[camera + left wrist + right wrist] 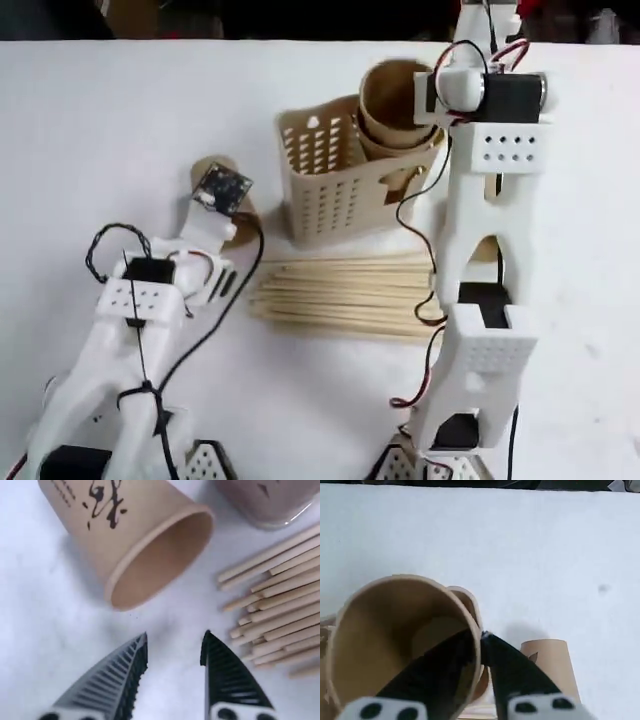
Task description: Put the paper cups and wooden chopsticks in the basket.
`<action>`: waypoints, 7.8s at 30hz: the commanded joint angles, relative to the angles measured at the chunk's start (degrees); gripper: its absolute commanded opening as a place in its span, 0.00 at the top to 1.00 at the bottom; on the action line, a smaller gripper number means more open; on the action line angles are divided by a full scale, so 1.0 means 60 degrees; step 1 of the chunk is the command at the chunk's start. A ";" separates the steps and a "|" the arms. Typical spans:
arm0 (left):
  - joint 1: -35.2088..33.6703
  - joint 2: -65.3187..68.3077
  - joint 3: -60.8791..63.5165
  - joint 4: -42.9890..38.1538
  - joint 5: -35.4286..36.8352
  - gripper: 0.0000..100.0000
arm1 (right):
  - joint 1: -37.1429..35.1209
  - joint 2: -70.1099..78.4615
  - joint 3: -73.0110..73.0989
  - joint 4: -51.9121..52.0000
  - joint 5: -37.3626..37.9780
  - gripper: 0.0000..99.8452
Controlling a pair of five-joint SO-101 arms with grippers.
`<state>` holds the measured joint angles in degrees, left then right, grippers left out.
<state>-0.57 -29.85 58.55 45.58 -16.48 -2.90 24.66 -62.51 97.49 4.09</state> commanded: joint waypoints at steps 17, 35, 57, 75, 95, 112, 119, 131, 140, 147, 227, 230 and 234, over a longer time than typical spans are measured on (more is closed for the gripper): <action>0.0139 -0.0081 -0.0029 -0.0176 0.0147 0.81 | 0.0300 0.1136 0.0835 0.0022 0.1084 0.67; 0.0139 -0.0081 -0.0029 -0.0176 0.0147 0.81 | 0.0330 -0.0095 0.0908 0.0110 0.1084 0.67; 0.0447 -0.0081 0.0132 -0.0234 0.0088 0.81 | 0.0608 -0.5048 0.1568 0.0168 0.1070 0.67; 0.0432 -0.0081 0.0147 -0.0234 0.0088 0.81 | 0.2484 -1.0015 1.1883 -0.1209 0.8835 0.67; 0.0374 -0.0081 0.0132 -0.0249 0.0088 0.81 | 0.3993 -1.0557 2.1172 -1.2139 1.2293 0.67; 0.0418 -0.0081 0.0103 -0.0249 0.0103 0.81 | 0.4242 -0.6571 2.1172 -1.7136 1.1824 0.68; 0.0432 -0.0081 0.0103 -0.0249 0.0088 0.81 | 0.4374 -0.5912 2.1245 -1.8029 1.1487 0.96; 0.0418 -0.0081 0.0103 -0.0249 0.0103 0.81 | 0.6601 -0.8359 2.1260 -1.6374 0.9919 0.98; 0.0447 -0.0081 0.0103 -0.0249 0.0088 0.81 | 0.6733 -1.3531 1.9941 -0.9341 0.8103 0.98; 0.0447 -0.0081 0.0132 -0.0249 0.0117 0.81 | 0.5414 -1.5436 1.6674 -0.5663 0.5993 0.98; 0.0447 -0.0081 0.0147 -0.0249 0.0088 0.81 | -0.0227 -0.2352 -0.0088 -0.0462 -0.0747 0.85; 0.0432 -0.0081 0.0147 -0.0249 0.0088 0.81 | -0.0330 -0.2249 -0.0015 -0.0462 -0.0747 0.85; 0.0432 -0.0081 0.0147 -0.0249 0.0088 0.81 | -0.0432 -0.1531 -0.0015 -0.0388 -0.0747 0.85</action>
<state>1.36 -29.76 59.69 45.41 -16.31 -4.66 14.02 -61.01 94.86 -0.48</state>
